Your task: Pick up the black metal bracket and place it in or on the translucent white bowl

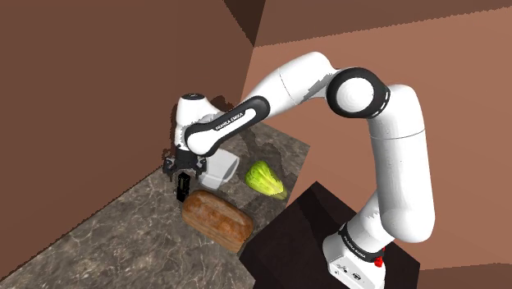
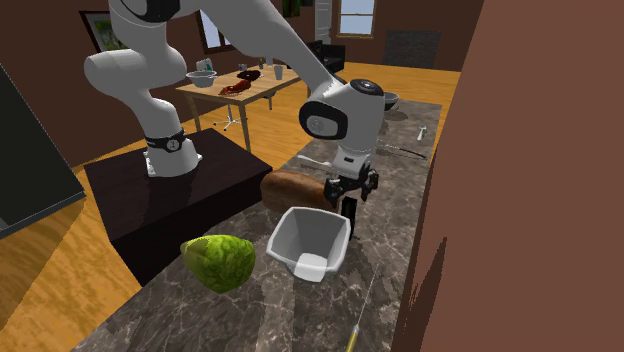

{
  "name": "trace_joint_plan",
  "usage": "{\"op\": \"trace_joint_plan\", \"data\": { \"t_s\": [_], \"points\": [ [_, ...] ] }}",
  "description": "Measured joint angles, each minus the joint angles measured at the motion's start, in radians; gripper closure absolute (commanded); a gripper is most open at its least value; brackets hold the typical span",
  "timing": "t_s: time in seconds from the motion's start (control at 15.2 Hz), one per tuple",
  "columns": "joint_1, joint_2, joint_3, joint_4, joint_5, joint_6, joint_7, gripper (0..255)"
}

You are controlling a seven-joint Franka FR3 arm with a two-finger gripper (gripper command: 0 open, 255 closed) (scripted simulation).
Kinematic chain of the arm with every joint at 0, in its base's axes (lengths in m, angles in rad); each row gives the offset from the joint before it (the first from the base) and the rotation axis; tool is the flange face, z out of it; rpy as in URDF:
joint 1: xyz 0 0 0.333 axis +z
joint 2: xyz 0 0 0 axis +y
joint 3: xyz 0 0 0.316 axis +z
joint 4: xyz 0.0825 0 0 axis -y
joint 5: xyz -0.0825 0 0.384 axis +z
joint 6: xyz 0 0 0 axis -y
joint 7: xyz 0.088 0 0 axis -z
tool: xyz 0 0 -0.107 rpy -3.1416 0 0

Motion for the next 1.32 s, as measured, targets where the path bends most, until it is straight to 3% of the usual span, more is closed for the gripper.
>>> {"op": "trace_joint_plan", "data": {
  "t_s": [0.26, 0.33, 1.32],
  "points": [
    [0.001, 0.003, -0.001, 0.001, -0.001, 0.002, 0.0, 0],
    [0.001, 0.003, -0.001, 0.001, -0.001, 0.002, 0.0, 255],
    [-0.007, -0.035, 0.009, -0.002, 0.009, -0.033, -0.003, 255]
  ]
}}
